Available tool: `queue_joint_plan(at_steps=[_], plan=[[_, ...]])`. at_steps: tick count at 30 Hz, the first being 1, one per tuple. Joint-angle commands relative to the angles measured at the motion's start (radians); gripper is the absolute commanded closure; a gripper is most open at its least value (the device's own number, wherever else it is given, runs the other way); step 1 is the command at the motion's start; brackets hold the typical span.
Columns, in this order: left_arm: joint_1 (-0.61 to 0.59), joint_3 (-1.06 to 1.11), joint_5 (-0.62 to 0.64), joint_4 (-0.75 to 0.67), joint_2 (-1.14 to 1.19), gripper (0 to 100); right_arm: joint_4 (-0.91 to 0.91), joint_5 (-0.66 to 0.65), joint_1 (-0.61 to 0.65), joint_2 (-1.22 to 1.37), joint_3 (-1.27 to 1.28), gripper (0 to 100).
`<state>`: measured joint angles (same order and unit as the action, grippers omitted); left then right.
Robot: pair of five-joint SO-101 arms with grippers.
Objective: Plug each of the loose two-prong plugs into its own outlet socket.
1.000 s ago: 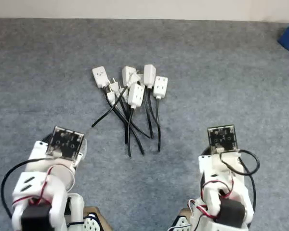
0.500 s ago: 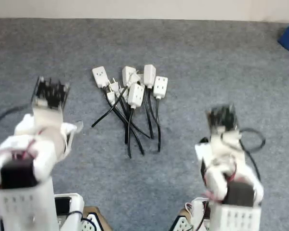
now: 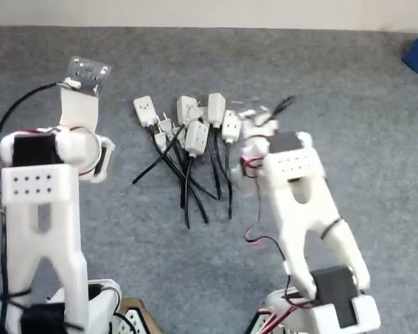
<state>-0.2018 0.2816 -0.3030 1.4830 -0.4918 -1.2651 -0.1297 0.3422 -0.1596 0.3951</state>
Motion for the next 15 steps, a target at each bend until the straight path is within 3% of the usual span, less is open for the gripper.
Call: queue_joint_plan(at_steps=[1, 8, 15], plan=[[-0.001, -0.047, 0.011, -0.097, 0.061, 77, 0.035, 0.015, 0.062, 0.018, -0.077, 94.0], [0.056, -0.147, 0.011, -0.166, 0.377, 77, 0.124, 0.017, -0.015, 0.027, -0.027, 93.6], [0.117, -0.622, 0.038, -0.060, 0.769, 77, 0.120, 0.034, -0.104, 0.027, -0.013, 93.6]])
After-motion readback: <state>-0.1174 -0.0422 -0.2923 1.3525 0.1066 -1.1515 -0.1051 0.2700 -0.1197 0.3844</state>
